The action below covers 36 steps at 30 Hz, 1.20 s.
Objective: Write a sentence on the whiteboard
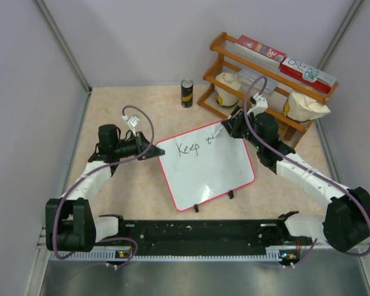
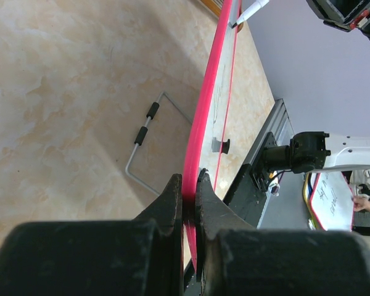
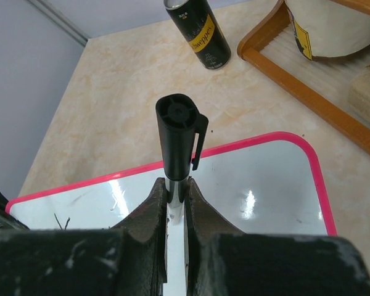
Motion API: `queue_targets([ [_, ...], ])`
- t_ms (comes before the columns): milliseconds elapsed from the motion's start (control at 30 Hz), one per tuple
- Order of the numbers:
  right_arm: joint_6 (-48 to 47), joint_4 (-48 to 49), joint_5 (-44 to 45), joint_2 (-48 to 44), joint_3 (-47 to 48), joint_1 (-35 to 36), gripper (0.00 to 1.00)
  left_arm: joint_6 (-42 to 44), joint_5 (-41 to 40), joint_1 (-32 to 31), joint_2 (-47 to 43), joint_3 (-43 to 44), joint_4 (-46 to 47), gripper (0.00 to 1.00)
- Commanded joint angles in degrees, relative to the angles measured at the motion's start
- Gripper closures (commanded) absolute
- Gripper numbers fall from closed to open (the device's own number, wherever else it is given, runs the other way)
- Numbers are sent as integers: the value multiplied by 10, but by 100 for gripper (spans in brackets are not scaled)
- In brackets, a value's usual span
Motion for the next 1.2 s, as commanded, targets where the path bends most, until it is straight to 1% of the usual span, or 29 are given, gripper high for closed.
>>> queue_targets([
  [0, -12, -13, 3, -16, -20, -4, 100, 71, -67, -11, 2, -1, -26, 100],
  [367, -14, -13, -3, -24, -31, -4, 100, 71, -67, -11, 2, -1, -26, 100],
  [833, -7, 2, 9, -2, 11, -5, 100, 72, -68, -12, 2, 0, -29, 100],
  [1167, -2, 14, 12, 0, 23, -5, 100, 72, -68, -13, 1, 0, -30, 100],
])
